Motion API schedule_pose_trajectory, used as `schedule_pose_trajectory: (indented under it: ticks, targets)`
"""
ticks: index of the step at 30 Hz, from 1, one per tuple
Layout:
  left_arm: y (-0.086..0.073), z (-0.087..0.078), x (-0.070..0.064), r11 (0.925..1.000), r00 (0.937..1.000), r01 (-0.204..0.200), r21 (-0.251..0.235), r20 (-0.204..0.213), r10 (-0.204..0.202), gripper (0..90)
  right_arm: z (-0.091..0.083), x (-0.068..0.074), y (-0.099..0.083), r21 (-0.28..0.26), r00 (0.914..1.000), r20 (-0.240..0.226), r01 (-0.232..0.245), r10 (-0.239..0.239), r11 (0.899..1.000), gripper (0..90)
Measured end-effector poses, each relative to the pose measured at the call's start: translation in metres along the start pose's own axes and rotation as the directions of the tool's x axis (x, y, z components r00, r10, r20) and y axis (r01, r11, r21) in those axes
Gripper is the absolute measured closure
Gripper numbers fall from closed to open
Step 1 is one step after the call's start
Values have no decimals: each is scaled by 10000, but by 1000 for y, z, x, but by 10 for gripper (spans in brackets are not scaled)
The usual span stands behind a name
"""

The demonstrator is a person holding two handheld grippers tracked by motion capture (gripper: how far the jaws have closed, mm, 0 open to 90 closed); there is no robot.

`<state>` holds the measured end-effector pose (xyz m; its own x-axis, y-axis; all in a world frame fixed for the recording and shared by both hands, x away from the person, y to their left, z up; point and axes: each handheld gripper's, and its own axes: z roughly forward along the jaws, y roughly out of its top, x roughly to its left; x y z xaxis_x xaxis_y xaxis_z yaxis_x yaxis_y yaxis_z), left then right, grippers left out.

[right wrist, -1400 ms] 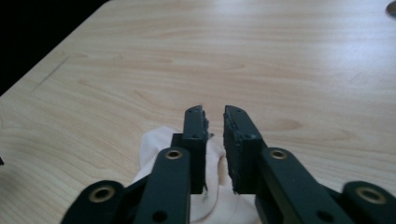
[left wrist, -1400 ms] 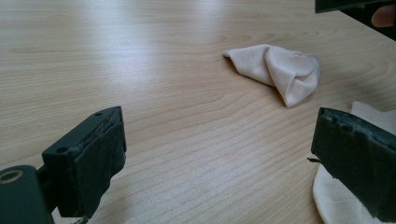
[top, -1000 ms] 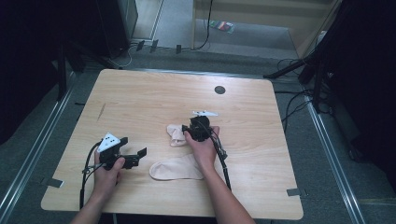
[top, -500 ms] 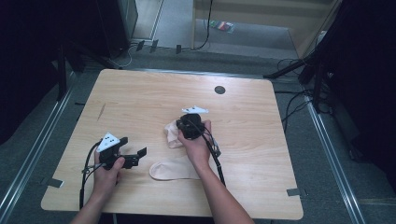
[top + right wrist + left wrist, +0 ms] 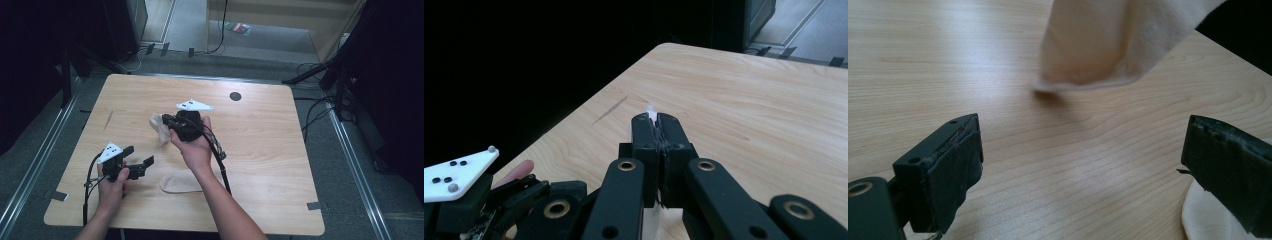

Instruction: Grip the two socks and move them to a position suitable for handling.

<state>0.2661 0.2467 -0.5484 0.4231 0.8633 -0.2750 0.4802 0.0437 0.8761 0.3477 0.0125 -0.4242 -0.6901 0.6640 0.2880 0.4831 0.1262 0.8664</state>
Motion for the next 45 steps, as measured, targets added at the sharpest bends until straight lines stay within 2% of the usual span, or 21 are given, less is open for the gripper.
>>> schedule_pose_trajectory:
  ticks: [3, 5, 6, 8, 9, 11, 13, 14, 15, 16, 19, 20, 22, 25, 27, 33, 34, 35, 38, 42, 45]
  targets:
    - [0, 0, 0, 10000, 10000, -65, 59, 32, 65, 37, -2, -15, -8, 180, 9990, 202, -392, 389, 9991, 884]
    - [0, 0, -1, 10000, 10000, 20, 59, 18, -20, 37, -2, -34, -20, 406, 9933, 326, -1122, 1109, 9929, 884]
    - [0, 1, -1, 10000, 10000, 21, 48, 0, -21, 37, 0, -50, -31, 580, 9855, 574, -1632, 1599, 9849, 883]
    - [0, 1, -1, 10000, 10000, 12, 62, -15, -12, 38, 1, -73, -49, 791, 9736, 1036, -2120, 2035, 9741, 883]
    - [0, 1, -1, 10000, 10000, -26, 87, -30, 27, 49, -3, -98, -67, 787, 9521, 1646, -2731, 2577, 9588, 882]
    - [0, 1, -1, 9999, 10000, -47, 119, -32, 48, 53, -4, -106, -72, 757, 9483, 1856, -2751, 2575, 9584, 881]
    - [0, 2, -1, 9999, 10000, -76, 126, -51, 76, 53, -10, -120, -82, 651, 9317, 2319, -3016, 2795, 9512, 878]
    - [0, 3, -2, 9999, 10000, -46, 145, -60, 46, 54, -15, -130, -88, 427, 9133, 2679, -3294, 3068, 9432, 873]
    - [0, 3, -2, 9999, 10000, -46, 145, -60, 46, 54, -15, -130, -88, 427, 9133, 2679, -3294, 3068, 9432, 873]
    - [0, 3, -2, 9998, 9999, -65, 189, -92, 67, 54, -18, -135, -91, 349, 9068, 2933, -3268, 3029, 9445, 866]
    - [0, 4, -3, 9995, 9995, -46, 312, -321, 56, 89, -19, -138, -93, 425, 9056, 3274, -2993, 2698, 9532, 826]
    - [1, 4, -3, 9991, 9984, -4, 418, -561, 28, 139, -20, -138, -94, 388, 9028, 3521, -2776, 2468, 9599, 708]
    - [2, 5, -3, 9988, 9980, 26, 482, -627, 5, 159, -22, -138, -94, 351, 9030, 3553, -2711, 2415, 9619, 690]
    - [7, 10, -4, 9980, 9945, 200, 600, -1035, -137, 200, -29, -138, -91, 193, 9110, 3503, -2394, 2177, 9707, 652]
    - [14, 16, -5, 9982, 9953, 314, 514, -928, -265, 235, -32, -139, -90, 236, 9148, 3522, -2200, 1978, 9752, 642]
    - [45, 47, -16, 9974, 9980, 149, 703, -629, -105, 349, -30, -145, -89, 412, 9137, 3502, -2348, 2060, 9712, 591]
    - [49, 54, -17, 9973, 9969, 187, 709, -770, -132, 361, -26, -145, -91, 502, 9136, 3536, -2329, 2008, 9712, 567]
    - [54, 68, -14, 9934, 9954, 577, 990, -819, -496, 359, -24, -145, -92, 534, 9157, 3508, -2283, 1958, 9721, 557]
    - [56, 77, -13, 9879, 9934, 800, 1325, -926, -680, 329, -21, -143, -93, 506, 9145, 3575, -2214, 1894, 9739, 516]
    - [54, 92, -15, 9784, 9913, 800, 1908, -1182, -580, 311, -17, -142, -93, 497, 9146, 3561, -2234, 1917, 9735, 470]
    - [53, 94, -14, 9768, 9883, 953, 1920, -1353, -698, 399, -15, -143, -94, 494, 9134, 3611, -2201, 1881, 9742, 456]
